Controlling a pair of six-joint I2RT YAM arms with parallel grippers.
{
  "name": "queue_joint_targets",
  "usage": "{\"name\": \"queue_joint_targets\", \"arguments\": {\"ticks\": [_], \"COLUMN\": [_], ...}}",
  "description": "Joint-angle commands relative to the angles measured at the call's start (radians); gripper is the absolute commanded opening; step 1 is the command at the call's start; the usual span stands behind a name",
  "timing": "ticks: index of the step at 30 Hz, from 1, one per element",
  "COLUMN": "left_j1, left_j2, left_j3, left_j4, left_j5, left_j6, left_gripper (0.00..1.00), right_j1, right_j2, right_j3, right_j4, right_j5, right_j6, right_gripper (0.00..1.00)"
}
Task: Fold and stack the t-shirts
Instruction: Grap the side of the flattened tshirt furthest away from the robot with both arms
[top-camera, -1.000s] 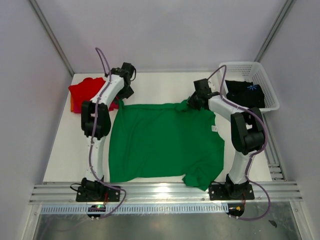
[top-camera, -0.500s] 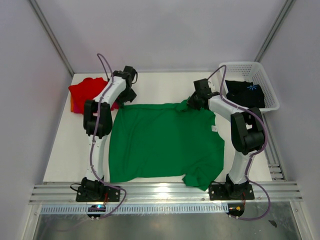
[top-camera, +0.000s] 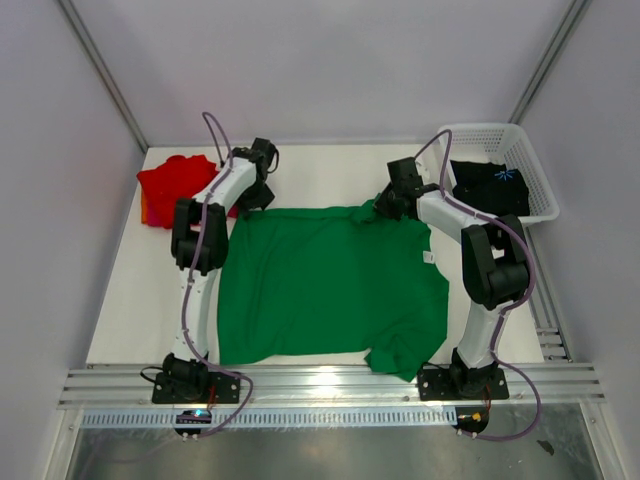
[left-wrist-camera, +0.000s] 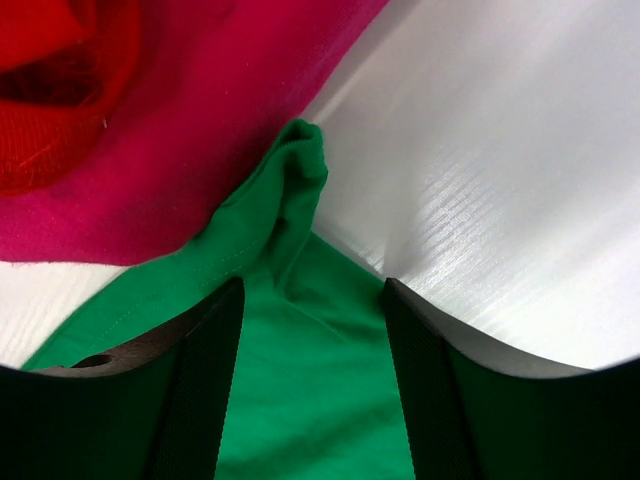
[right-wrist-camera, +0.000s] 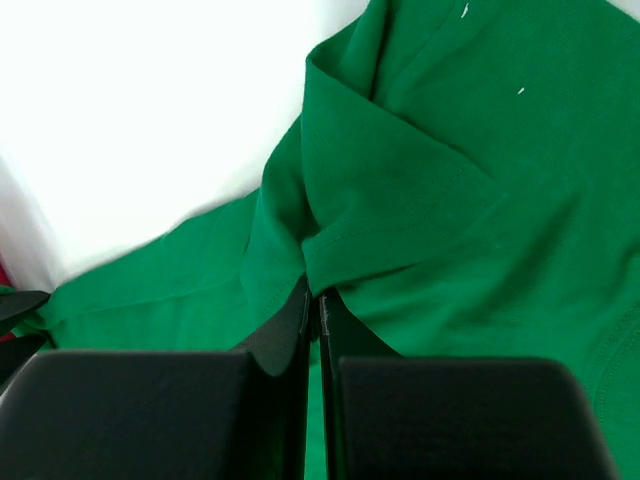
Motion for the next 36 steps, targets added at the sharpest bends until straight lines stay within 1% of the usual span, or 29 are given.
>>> {"name": "queue_joint_targets", "arguments": {"ticks": [1,8,12,19,23,25,26,27,29,30,36], "left_j1": [-0.002,-0.002,-0.002,-0.002,-0.002,-0.002,-0.002,-0.002,-0.002,-0.002,-0.002], "left_j2": [-0.008,-0.033,-0.054,0.012,0.035,0.032,0.03,0.029,0.026,0.025,0.009], "left_j3": [-0.009,0.025,0.031,0.04,0.031,0.014,0.006,0.002,-0.005,-0.005,-0.001], "left_j4": [0.051,0.044,0.073,0.05,0.047,0.054,0.064,0.068,0.061,0.061,0.058], "left_j5": [-0.042,-0.006,0.001,-0.015,-0.018,-0.024,-0.029,-0.042,-0.052,-0.055,-0.056], "left_j6": [0.032,0.026,0.024,0.056,0.066,0.076,0.081,0.092,0.093,0.098,0.102], "left_gripper": [0.6,0.59,0.6,0.6,0.58,0.5,0.44,0.24,0.01,0.0,0.0], "right_j1": [-0.002,-0.002,-0.001,-0.002,-0.002,-0.004,-0.002,-0.002,-0.004,-0.002,-0.004], "right_j2": [0.003,0.02,0.026,0.02,0.021,0.023,0.023,0.021,0.023,0.024,0.034], "right_j3": [0.016,0.015,0.019,0.019,0.016,0.013,0.009,0.007,0.004,0.003,0.002], "right_j4": [0.013,0.013,0.016,0.01,0.004,0.003,0.004,0.004,0.003,0.003,0.006], "right_j5": [0.009,-0.011,-0.018,-0.012,-0.006,-0.004,-0.006,-0.004,-0.003,-0.003,-0.009], "right_j6": [-0.024,-0.021,-0.018,-0.025,-0.031,-0.031,-0.031,-0.031,-0.034,-0.036,-0.033], "right_gripper": [0.03,0.03,0.03,0.03,0.03,0.03,0.03,0.03,0.03,0.03,0.03]}}
